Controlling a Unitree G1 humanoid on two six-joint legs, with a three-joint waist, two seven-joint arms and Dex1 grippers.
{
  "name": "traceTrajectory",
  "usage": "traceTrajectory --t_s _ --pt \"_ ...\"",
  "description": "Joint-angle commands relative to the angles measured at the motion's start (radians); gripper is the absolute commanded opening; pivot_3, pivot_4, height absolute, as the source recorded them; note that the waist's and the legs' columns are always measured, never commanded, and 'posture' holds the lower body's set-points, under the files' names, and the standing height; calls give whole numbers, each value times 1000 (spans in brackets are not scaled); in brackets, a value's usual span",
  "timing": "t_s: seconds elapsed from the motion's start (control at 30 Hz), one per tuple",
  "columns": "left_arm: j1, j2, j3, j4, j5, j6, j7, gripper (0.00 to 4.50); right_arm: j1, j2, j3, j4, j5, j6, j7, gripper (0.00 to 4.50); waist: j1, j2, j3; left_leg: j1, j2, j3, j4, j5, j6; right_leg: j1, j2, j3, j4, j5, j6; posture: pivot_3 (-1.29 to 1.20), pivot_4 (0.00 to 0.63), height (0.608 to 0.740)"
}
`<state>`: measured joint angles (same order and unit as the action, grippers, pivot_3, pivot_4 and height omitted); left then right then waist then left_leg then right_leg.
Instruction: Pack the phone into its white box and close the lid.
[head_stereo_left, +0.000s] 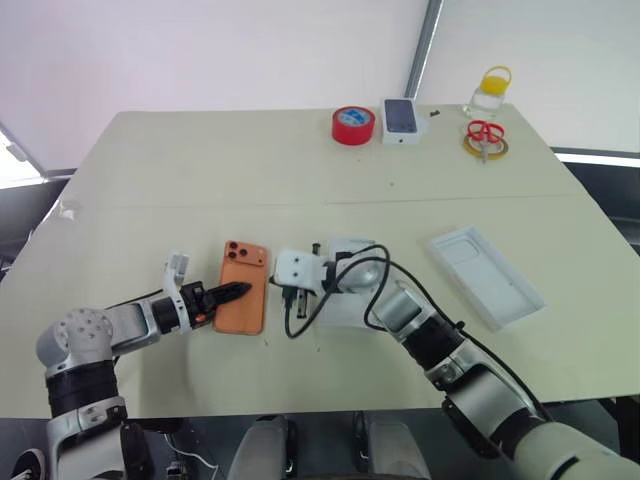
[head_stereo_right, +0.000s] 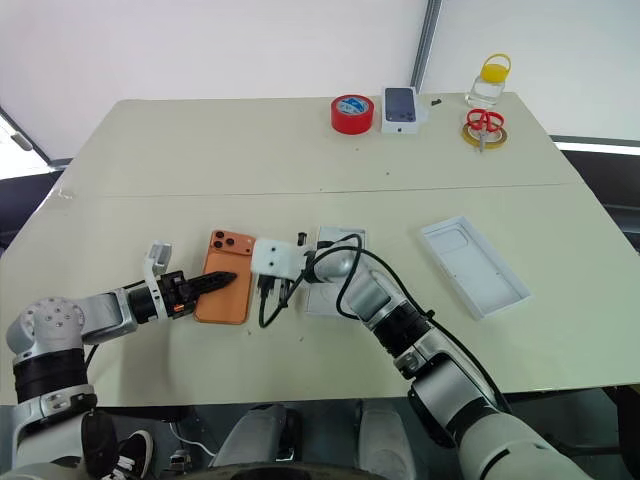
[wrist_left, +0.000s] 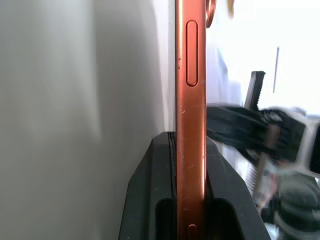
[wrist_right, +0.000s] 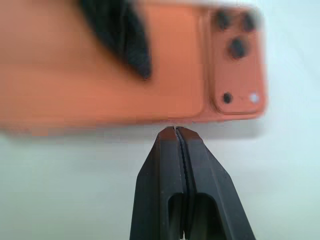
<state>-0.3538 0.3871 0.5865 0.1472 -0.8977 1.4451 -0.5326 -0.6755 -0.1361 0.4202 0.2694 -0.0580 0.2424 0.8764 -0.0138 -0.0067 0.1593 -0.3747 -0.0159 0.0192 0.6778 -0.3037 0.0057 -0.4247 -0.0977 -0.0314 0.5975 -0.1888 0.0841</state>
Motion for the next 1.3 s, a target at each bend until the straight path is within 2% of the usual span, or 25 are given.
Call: traceTrajectory --t_s 0.03,0.13,0.23,0.33,0.43,0.6,0.87,0.97,1.07,1.3 --pt "15 -14 41 -55 -56 -8 11 0 9 -6 -104 -119 150 49 63 1347 -1 -2 2 0 0 0 0 0 0 0 0 0 0 0 0 0 150 740" --pt "19 -29 55 -65 -96 23 22 0 73 -109 -105 -238 196 65 160 2845 1 -3 2 -2 0 0 -1 0 0 -2 0 0 -1 0 0 0 150 740" --pt "13 -44 54 -69 -111 21 46 0 142 -243 -119 -326 232 106 239 2845 3 -4 3 -3 -1 0 -1 -1 1 -2 -1 -1 -3 -1 -1 0 150 740" --pt "-2 -54 34 -88 -114 7 64 0 237 -374 -138 -407 226 -2 295 2845 2 -6 5 -4 -3 1 -1 -1 2 -3 -4 -1 -3 -2 -2 0 150 740" --pt "-9 -48 12 -76 -102 -1 65 0 316 -454 -139 -453 215 -62 314 2845 3 -9 8 -4 -3 1 -1 -1 2 -3 -3 -1 -3 -3 0 0 150 740" --pt "-13 -33 -45 -57 -69 -60 59 0 403 -504 -142 -466 183 -123 285 2845 3 -12 9 -4 -2 1 -1 -1 2 -3 -3 -1 -3 -4 1 0 150 740" --pt "-32 -9 -88 -30 -73 -84 38 0 445 -527 -151 -446 152 -170 237 2845 7 -13 11 -5 -2 1 0 -1 2 -3 -3 -1 -3 -4 0 0 150 740" --pt "-36 2 -97 -18 -74 -91 33 0 449 -526 -153 -448 159 -165 229 2010 7 -13 11 -5 -2 1 0 -1 2 -3 -4 -1 -4 -4 0 0 150 740" --pt "-35 10 -102 -13 -83 -91 24 0 450 -515 -157 -455 166 -160 210 566 6 -13 11 -5 -2 1 0 -1 2 -3 -4 -1 -3 -4 0 0 150 740" --pt "-27 17 -106 -15 -87 -88 19 0 443 -505 -151 -460 174 -152 196 566 6 -13 11 -5 -2 1 0 -1 2 -3 -4 -1 -4 -4 0 0 150 740"
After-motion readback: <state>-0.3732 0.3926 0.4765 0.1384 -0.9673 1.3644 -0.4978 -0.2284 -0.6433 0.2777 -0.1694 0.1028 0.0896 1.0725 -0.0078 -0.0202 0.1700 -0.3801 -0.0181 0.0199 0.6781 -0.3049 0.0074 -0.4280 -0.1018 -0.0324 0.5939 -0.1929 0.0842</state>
